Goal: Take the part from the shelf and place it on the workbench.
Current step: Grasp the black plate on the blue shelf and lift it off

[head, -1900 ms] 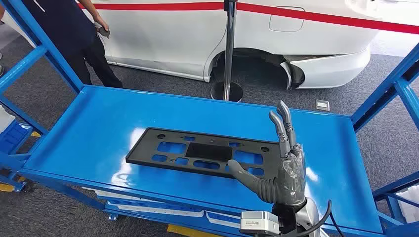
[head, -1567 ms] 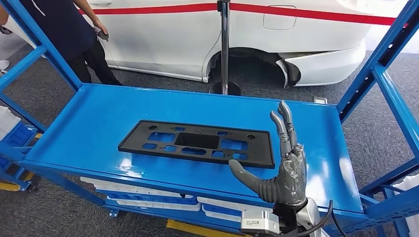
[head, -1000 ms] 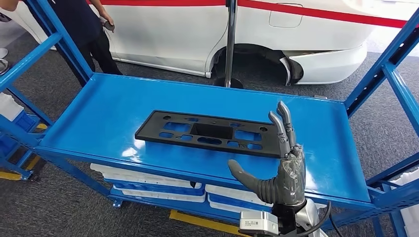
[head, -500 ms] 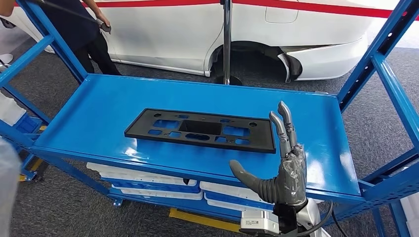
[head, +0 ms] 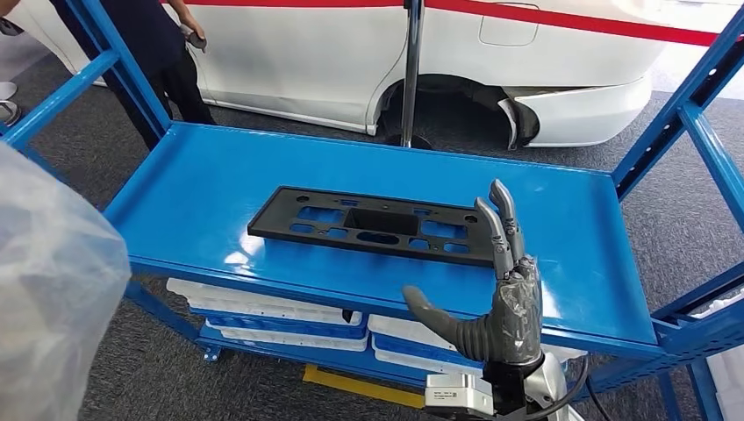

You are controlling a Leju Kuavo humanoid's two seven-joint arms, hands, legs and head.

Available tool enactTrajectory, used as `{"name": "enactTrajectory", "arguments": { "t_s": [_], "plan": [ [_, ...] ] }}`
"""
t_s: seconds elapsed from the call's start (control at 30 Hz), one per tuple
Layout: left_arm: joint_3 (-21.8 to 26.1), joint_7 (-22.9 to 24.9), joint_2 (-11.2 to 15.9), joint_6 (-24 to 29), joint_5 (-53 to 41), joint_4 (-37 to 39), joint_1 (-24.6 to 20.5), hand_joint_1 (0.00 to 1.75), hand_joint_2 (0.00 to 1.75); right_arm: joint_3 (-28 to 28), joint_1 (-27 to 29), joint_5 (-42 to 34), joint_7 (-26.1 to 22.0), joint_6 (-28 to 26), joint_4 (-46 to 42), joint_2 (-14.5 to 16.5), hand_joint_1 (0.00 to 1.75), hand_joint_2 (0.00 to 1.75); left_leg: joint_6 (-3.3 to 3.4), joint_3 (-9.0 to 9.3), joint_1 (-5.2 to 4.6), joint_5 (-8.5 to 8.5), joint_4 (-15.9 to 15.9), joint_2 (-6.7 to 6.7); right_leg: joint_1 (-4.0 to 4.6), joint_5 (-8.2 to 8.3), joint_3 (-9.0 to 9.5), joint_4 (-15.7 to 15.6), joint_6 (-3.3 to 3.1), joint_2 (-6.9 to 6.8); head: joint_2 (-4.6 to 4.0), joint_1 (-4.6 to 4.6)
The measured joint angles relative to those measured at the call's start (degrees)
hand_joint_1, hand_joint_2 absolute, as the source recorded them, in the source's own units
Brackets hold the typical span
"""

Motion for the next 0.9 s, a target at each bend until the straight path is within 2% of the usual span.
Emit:
{"name": "enactTrajectory", "arguments": {
  "t_s": [0.03,0.07,0.1,0.13,0.2,0.23,0.33,0.37,0.43,0.5,0.53,0.57,0.6,0.67,0.7,0.73,0.8,0.83,0.9],
  "plan": [
    [0.0,0.0,0.0,-0.1,0.0,0.0,0.0,0.0,0.0,0.0,0.1,-0.1,0.0,0.3,0.1,-0.1,0.0,0.0,0.03,-0.04,-0.06,0.01,0.0,0.01,0.01,-0.66,-1.05,2.5,0.06,0.0,0.0,0.01],
    [0.0,0.0,0.0,-0.1,0.0,0.0,0.1,0.0,0.0,0.0,0.1,-0.2,0.1,0.7,0.2,-0.1,0.0,0.0,0.04,-0.06,-0.07,0.01,0.1,-0.01,0.0,-0.15,-1.02,2.8,0.12,-0.01,0.0,0.01],
    [0.0,0.0,0.0,-0.1,0.0,0.0,0.1,0.0,0.0,0.0,0.1,-0.3,0.1,1.1,0.3,-0.2,0.0,0.44,-0.01,-0.04,-0.04,-0.02,0.2,-0.04,-0.04,1.42,0.22,0.6,0.16,-0.03,0.0,0.02],
    [0.0,0.0,0.0,-0.2,0.0,0.0,0.1,0.0,0.0,0.0,0.1,-0.3,0.1,1.6,0.4,-0.3,0.0,0.87,-0.14,-0.05,0.01,-0.13,0.4,-0.07,-0.12,3.56,2.41,-3.6,0.21,-0.05,0.0,0.02],
    [0.0,-0.1,0.0,-0.2,0.0,0.0,0.0,0.0,0.0,0.0,0.2,-0.4,0.2,2.9,0.6,-0.5,0.0,1.75,-0.63,-0.42,-0.16,-0.58,1.3,-0.14,-0.14,6.16,6.18,-11.2,0.05,-0.02,0.01,0.01],
    [0.0,-0.2,0.0,-0.3,0.0,0.0,0.0,0.0,0.0,0.0,0.3,-0.5,0.2,3.6,0.6,-0.7,0.0,1.75,-0.88,-0.67,-0.26,-0.74,1.7,-0.16,-0.08,6.53,6.98,-13.0,-0.16,0.04,0.01,-0.02],
    [0.0,-0.3,0.0,-0.3,0.0,0.0,0.0,0.0,0.0,-0.1,0.8,0.6,0.4,5.4,1.0,-1.4,0.0,1.75,-1.37,-1.12,-0.15,-0.96,2.3,-0.16,0.1,6.61,6.79,-13.4,-1.09,0.17,0.0,-0.02],
    [0.0,-0.3,0.1,-0.3,0.0,0.0,0.0,0.0,0.0,-0.1,0.9,1.6,0.6,6.0,1.1,-1.7,0.0,1.75,-1.65,-1.47,-0.04,-1.61,3.2,-0.16,0.0,6.73,6.76,-13.4,-1.37,0.17,0.0,-0.05],
    [0.0,-0.3,0.1,-0.3,-0.1,0.0,0.0,0.0,0.0,-0.2,1.1,3.9,0.9,7.1,1.4,-2.2,0.0,1.75,-2.47,-3.71,0.3,-4.64,8.3,-0.15,-0.26,6.91,6.65,-13.5,-1.76,0.14,0.0,-0.15],
    [0.0,-0.3,0.1,-0.3,-0.1,0.0,0.0,0.0,0.0,-0.3,1.5,5.2,1.2,7.6,1.7,-2.6,0.0,1.75,-3.15,-7.44,0.69,-8.23,16.5,-0.13,-0.32,6.95,6.48,-13.5,-1.88,0.09,0.0,-0.24],
    [0.0,-0.3,0.1,-0.3,-0.1,0.0,0.1,0.0,0.0,-0.3,1.6,5.9,1.4,7.9,1.9,-2.8,0.0,1.75,-3.31,-8.76,0.84,-9.02,19.2,-0.13,-0.32,6.95,6.44,-13.5,-1.88,0.08,0.0,-0.25],
    [0.0,-0.3,0.1,-0.3,-0.1,0.0,0.1,0.0,0.0,-0.3,1.8,7.1,1.6,8.4,2.1,-3.0,0.0,1.75,-3.33,-9.02,0.92,-8.69,19.8,-0.13,-0.32,6.95,6.45,-13.5,-1.88,0.11,0.0,-0.26],
    [0.0,-0.3,0.1,-0.3,-0.1,0.0,0.1,0.0,0.0,-0.3,1.9,8.9,1.9,9.0,2.3,-3.2,0.0,1.75,-3.23,-8.1,0.95,-7.26,17.8,-0.13,-0.32,6.95,6.5,-13.5,-1.87,0.15,0.0,-0.26],
    [0.0,-0.3,0.1,-0.3,-0.4,0.0,0.0,0.0,0.0,-0.4,2.1,13.4,2.7,10.1,2.6,-3.6,0.0,1.75,-2.64,-3.91,0.83,-3.22,9.1,-0.17,-0.32,6.95,6.63,-13.5,-1.82,0.26,0.0,-0.26],
    [0.0,-0.2,0.2,-0.3,-0.6,0.0,-0.1,0.0,0.0,-0.4,2.2,15.5,3.0,10.6,2.8,-3.9,0.0,1.75,-2.29,-2.15,0.63,-1.83,5.2,-0.17,-0.26,6.97,6.62,-13.5,-1.67,0.28,0.0,-0.25],
    [0.0,-0.1,0.2,-0.3,-0.7,0.0,-0.3,0.0,0.0,-0.4,2.3,17.3,3.4,10.8,3.0,-4.1,0.0,1.75,-2.0,-1.13,0.4,-1.15,2.8,-0.18,-0.24,7.02,6.55,-13.5,-1.44,0.28,0.0,-0.25],
    [0.0,0.1,0.2,-0.3,-1.0,0.0,-0.4,0.0,0.0,-0.4,2.7,19.6,3.9,11.1,3.5,-4.6,0.0,1.75,-1.65,-1.0,-0.01,-1.05,2.0,-0.21,-0.25,7.18,6.42,-13.7,-0.78,0.25,0.0,-0.23],
    [0.0,0.2,0.2,-0.3,-1.0,0.0,-0.4,0.0,0.0,-0.4,2.9,20.2,4.1,11.0,3.7,-4.7,0.0,1.75,-1.37,-0.94,0.09,-0.81,1.6,-0.22,-0.3,7.16,6.4,-13.8,-0.41,0.23,0.0,-0.22],
    [0.0,0.3,0.2,-0.4,-1.0,0.0,-0.5,0.0,0.0,-0.4,3.0,20.6,4.3,10.9,4.1,-5.1,0.0,1.75,-0.67,-0.58,0.27,-0.2,0.7,-0.17,-0.24,5.86,5.76,-12.3,0.04,0.21,0.0,-0.14]
  ]
}}
